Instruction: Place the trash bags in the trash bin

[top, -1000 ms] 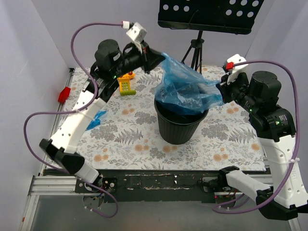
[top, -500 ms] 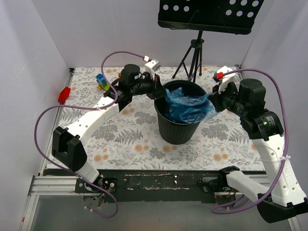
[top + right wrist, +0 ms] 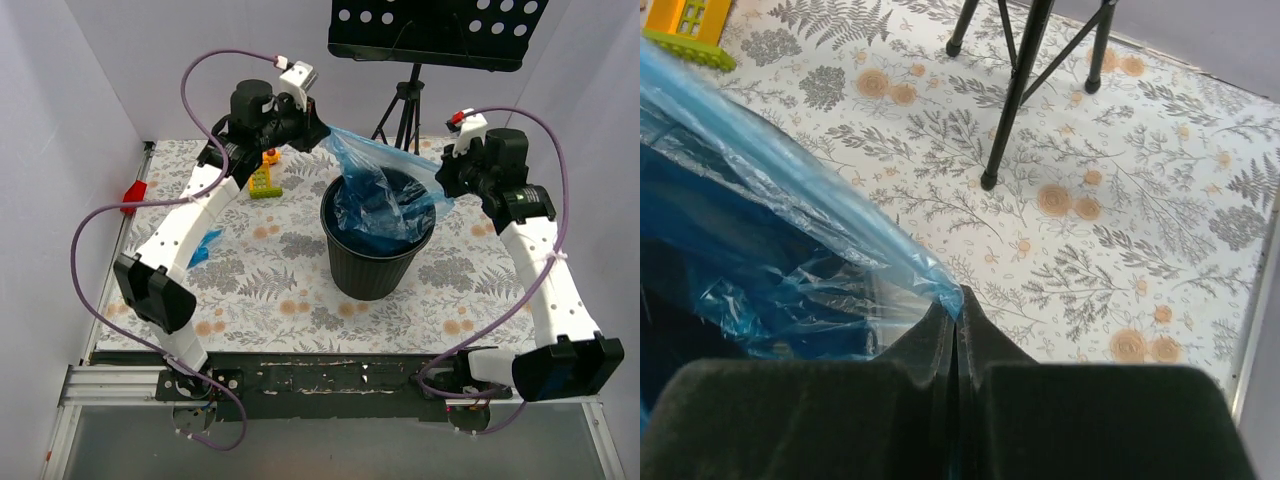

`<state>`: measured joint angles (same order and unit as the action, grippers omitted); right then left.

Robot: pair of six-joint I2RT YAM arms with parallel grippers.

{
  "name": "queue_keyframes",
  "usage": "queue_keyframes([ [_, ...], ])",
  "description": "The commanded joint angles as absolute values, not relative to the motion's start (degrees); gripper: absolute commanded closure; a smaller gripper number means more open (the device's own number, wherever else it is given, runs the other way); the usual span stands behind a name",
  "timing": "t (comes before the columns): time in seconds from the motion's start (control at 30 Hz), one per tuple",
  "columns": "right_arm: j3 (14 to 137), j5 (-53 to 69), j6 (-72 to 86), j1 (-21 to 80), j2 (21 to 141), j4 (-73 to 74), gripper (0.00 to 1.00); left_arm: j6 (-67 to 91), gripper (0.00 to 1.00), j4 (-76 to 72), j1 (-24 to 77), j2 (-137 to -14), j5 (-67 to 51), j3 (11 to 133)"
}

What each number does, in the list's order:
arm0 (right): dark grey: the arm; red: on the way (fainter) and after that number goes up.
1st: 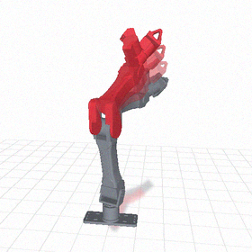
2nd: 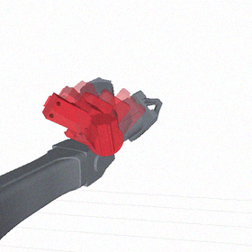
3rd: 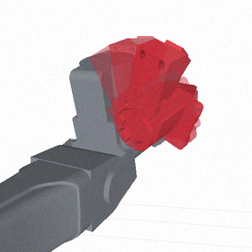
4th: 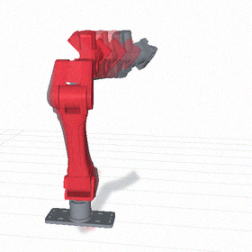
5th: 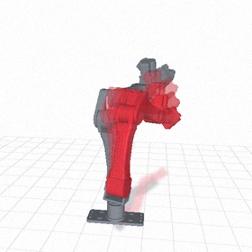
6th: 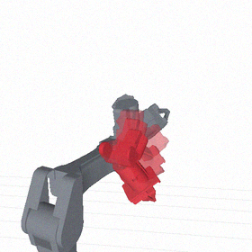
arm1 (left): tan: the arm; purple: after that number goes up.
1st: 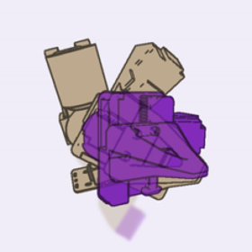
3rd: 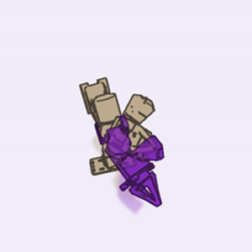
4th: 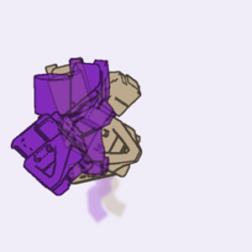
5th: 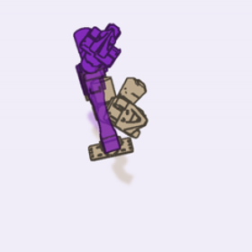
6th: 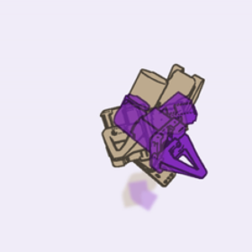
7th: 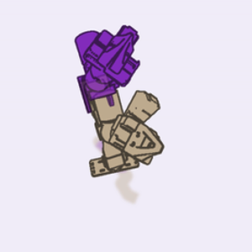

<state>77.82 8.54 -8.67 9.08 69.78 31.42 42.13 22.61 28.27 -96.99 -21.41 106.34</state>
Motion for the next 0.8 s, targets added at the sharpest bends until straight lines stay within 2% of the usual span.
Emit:
queue_keyframes([
  [0.0, 81.6, 12.3, -7.5, 6.7, 74.8, 27.9, 0.99, 38.2, 1.00, 34.5, 26.6, -105.7, -16.2, 114.3],
  [0.13, 83.8, 18.4, -8.8, 6.4, 80.1, 30.3, 0.99, 38.1, 1.00, 44.3, 25.5, -115.9, -16.6, 125.5],
  [0.2, 84.5, 20.4, -9.1, 6.2, 81.8, 32.9, 0.99, 38.2, 1.00, 46.1, 24.3, -116.8, -17.5, 125.9],
  [0.33, 81.7, 21.9, -10.9, 5.7, 81.1, 34.7, 0.99, 38.3, 1.00, 45.3, 22.0, -112.6, -19.5, 118.2],
  [0.5, 79.0, 25.0, -12.5, 4.9, 78.3, 38.4, 0.99, 38.7, 1.00, 47.2, 19.3, -107.2, -35.8, 111.4],
  [0.6, 77.0, 25.3, -12.1, 4.9, 75.6, 40.2, 0.99, 40.7, 1.00, 44.3, 19.2, -101.3, -38.3, 104.7],
  [0.7, 73.9, 24.3, -12.7, 4.7, 73.2, 41.9, 0.91, 41.6, 1.00, 42.8, 19.1, -96.2, -37.7, 99.0],
  [0.77, 71.6, 23.8, -13.2, 4.3, 71.9, 42.8, 0.82, 41.1, 1.00, 42.5, 19.0, -93.4, -38.1, 95.2],
])
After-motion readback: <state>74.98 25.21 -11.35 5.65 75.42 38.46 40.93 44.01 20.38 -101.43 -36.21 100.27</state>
